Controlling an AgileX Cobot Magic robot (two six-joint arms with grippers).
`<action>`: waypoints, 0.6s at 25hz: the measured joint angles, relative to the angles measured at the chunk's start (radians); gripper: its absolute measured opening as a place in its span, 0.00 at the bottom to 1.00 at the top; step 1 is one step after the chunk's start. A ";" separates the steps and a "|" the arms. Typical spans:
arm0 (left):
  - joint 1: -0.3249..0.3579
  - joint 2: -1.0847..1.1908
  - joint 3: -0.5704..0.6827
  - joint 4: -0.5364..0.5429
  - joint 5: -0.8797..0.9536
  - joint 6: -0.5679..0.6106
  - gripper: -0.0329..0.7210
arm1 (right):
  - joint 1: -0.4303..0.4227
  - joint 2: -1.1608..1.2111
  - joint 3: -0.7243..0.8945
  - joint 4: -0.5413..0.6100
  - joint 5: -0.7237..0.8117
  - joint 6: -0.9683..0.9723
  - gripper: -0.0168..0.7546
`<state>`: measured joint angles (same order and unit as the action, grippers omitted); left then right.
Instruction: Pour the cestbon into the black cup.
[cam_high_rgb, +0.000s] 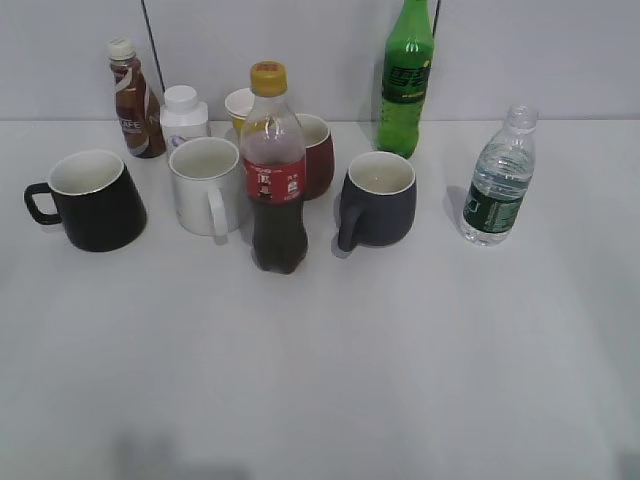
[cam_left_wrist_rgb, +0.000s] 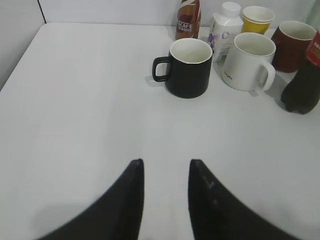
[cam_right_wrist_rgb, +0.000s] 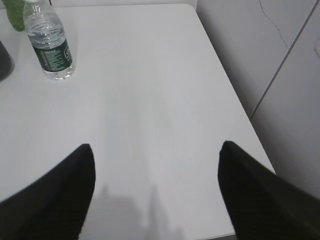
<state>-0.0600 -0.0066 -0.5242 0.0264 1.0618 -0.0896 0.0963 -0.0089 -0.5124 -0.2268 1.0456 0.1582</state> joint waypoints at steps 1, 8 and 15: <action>0.000 0.000 0.000 0.000 0.000 0.000 0.36 | 0.000 0.000 0.000 0.000 0.000 0.000 0.78; 0.000 0.000 0.000 0.000 0.000 0.000 0.36 | 0.000 0.000 0.000 0.000 0.000 0.000 0.78; 0.000 0.000 0.000 0.000 0.000 0.000 0.36 | 0.000 0.000 0.000 0.000 0.000 0.000 0.78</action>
<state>-0.0600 -0.0066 -0.5242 0.0264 1.0618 -0.0896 0.0963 -0.0089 -0.5124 -0.2268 1.0456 0.1582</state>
